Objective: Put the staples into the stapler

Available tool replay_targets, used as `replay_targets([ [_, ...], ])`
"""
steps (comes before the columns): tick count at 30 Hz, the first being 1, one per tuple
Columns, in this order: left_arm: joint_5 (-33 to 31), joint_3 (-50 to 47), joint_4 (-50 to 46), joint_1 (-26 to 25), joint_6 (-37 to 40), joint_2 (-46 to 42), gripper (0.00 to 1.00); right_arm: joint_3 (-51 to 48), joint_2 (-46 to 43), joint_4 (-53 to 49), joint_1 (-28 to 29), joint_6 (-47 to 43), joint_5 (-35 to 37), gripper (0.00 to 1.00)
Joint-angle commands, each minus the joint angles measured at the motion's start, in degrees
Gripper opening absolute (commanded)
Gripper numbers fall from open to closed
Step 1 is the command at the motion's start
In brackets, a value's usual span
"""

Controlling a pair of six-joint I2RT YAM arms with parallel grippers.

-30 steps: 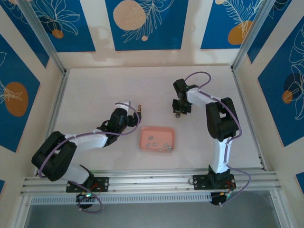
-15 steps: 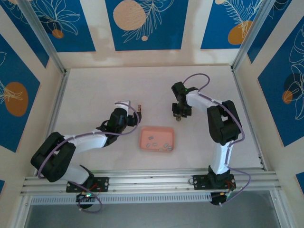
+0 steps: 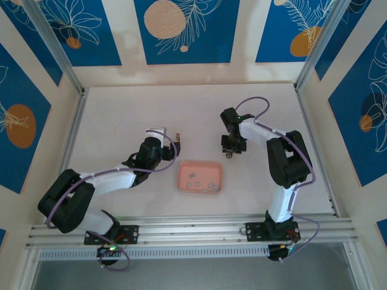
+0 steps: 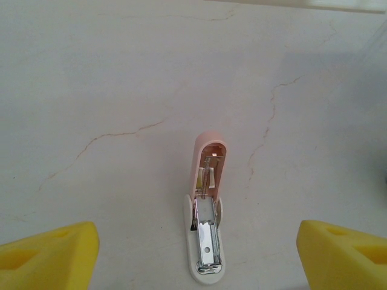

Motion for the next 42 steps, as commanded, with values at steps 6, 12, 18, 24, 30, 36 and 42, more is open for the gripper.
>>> replay_targets([
  [6, 1.0, -0.1, 0.6, 0.2, -0.3, -1.2, 0.85, 1.1, -2.9, -1.5, 0.6, 0.1, -0.7, 0.27],
  [12, 0.9, -0.2, 0.9, 0.2, -0.3, -1.0, 0.85, 2.7, -1.3, -2.1, 0.9, -0.1, -1.0, 0.27],
  [18, 0.7, -0.5, 0.9, 0.2, -0.2, -1.0, 0.85, 3.1, -0.3, -1.7, 1.0, -0.1, -1.7, 0.26],
  [24, 0.7, -0.5, 1.1, 0.2, -0.2, -0.9, 0.85, 4.1, 1.2, -2.1, 1.0, -0.1, -2.0, 0.24],
  [30, 0.8, -0.6, 1.2, 0.2, -0.2, -0.7, 0.85, 3.9, 1.7, -2.0, 1.3, 0.1, -3.2, 0.22],
  [36, 0.9, -0.7, 1.5, 0.2, -0.2, -0.6, 0.85, 3.8, 0.4, -0.3, 1.9, -1.0, -5.5, 0.21],
  [42, 1.1, -0.8, 1.7, 0.2, -0.2, -0.7, 0.85, 3.1, -1.3, 0.3, 2.4, -1.1, -4.9, 0.20],
])
